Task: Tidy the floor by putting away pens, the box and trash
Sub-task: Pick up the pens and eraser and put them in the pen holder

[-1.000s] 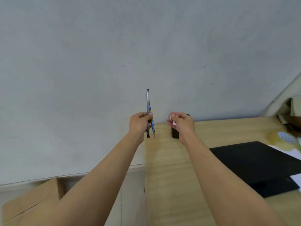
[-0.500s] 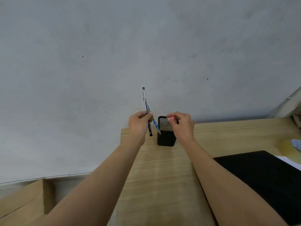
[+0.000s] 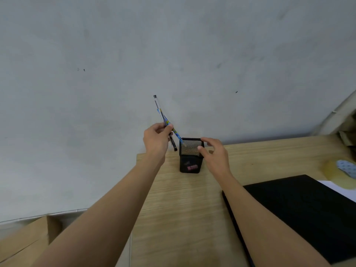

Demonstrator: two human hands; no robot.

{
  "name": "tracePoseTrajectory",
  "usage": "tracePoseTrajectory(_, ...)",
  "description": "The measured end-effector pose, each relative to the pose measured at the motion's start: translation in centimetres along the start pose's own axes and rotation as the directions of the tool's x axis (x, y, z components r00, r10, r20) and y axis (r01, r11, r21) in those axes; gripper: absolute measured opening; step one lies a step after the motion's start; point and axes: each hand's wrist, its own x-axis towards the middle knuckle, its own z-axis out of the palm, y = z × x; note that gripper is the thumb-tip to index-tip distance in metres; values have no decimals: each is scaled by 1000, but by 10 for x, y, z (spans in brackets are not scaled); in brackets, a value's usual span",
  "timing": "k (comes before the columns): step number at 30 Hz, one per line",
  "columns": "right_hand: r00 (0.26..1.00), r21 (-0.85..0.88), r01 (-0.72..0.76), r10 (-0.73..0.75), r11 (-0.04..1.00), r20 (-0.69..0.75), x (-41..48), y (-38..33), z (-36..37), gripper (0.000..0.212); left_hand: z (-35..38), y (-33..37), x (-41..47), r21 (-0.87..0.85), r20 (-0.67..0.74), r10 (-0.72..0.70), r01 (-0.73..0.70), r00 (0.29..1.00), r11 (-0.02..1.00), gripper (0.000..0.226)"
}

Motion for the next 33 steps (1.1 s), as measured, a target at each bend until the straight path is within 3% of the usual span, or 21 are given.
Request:
tracePoseTrajectory(5,998,83,-48,44,995,47,-9,15,1,38,24,7,4,80,48,106,-110,993,991,17)
tracePoseTrajectory(9,997,134,-53,45,990,59,-8,21,2,40,39,-13,6,166,85,161,-173,983,971,6)
tracePoseTrajectory(15,997,155,-46,36,987,67,-11,27,1,43,46,-51,7,435,108,311,-326,944,839,17)
tracePoseTrajectory(24,998,173,-31,21,984,60,-10,32,1,43,47,-76,10,571,70,184,-191,980,799,27)
tracePoseTrajectory(30,997,164,-31,20,986,70,-10,30,2,43,45,-70,9,686,154,226,-269,962,677,24)
tracePoseTrajectory(33,997,169,-36,24,985,69,-10,30,2,42,40,-69,10,661,203,235,-310,951,683,25)
